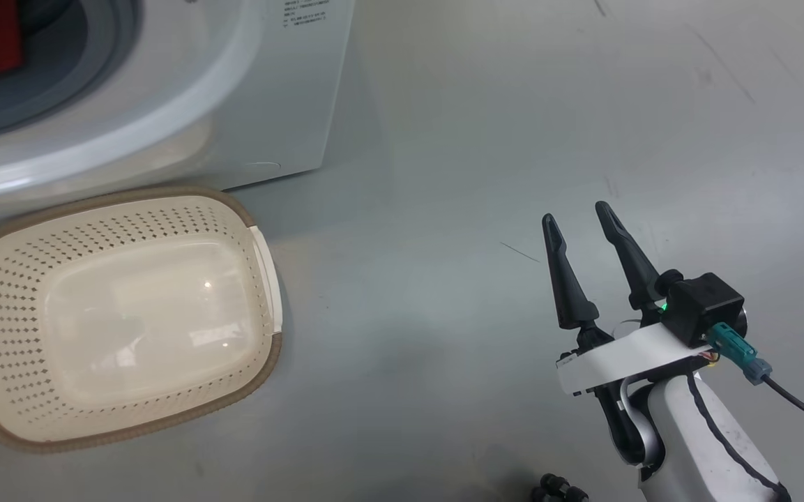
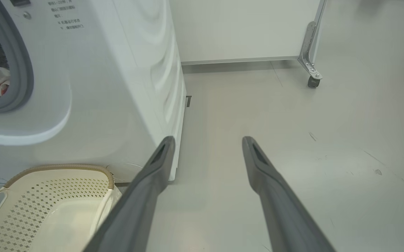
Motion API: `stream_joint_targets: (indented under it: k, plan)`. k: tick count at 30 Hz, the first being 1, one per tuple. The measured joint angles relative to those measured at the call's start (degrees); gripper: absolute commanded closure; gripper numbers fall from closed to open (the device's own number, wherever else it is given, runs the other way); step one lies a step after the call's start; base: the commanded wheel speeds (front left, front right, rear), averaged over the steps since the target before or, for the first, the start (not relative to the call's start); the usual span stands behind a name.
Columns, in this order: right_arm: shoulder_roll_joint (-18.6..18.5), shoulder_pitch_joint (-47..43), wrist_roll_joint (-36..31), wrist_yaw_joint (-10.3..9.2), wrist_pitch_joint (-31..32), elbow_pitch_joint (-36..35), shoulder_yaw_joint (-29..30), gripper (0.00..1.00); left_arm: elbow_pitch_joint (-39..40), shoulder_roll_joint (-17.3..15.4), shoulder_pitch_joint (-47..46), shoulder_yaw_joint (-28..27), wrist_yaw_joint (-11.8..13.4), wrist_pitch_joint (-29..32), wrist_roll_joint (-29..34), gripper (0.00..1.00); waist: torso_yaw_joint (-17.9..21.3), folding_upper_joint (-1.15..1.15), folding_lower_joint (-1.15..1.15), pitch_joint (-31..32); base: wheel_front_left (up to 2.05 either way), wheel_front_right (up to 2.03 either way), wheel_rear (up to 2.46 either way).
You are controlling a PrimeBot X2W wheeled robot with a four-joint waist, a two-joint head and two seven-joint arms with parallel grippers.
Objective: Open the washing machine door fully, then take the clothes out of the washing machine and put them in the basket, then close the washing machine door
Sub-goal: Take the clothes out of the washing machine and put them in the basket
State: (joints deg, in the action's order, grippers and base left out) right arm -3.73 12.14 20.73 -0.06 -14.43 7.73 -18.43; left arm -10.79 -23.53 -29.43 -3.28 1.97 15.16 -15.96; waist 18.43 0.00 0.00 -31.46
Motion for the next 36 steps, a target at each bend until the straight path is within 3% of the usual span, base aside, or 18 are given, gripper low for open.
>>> stream_joint_targets:
  k: [17,36]
  plan:
    - [0.8,2.7,0.8,1.01,0.0,-0.3,0.5,0.0,-7.7,-6.1,-13.1,1.9,0.2,9.7,4.1,0.0,4.3,0.0,0.0,-5.8,0.0,0.0,0.0]
    - [1.2,3.1,0.9,1.48,0.0,-0.5,1.0,0.0,-14.5,-6.4,-19.0,3.6,0.8,14.1,5.9,0.0,5.8,0.0,0.0,-7.8,0.0,0.0,0.0]
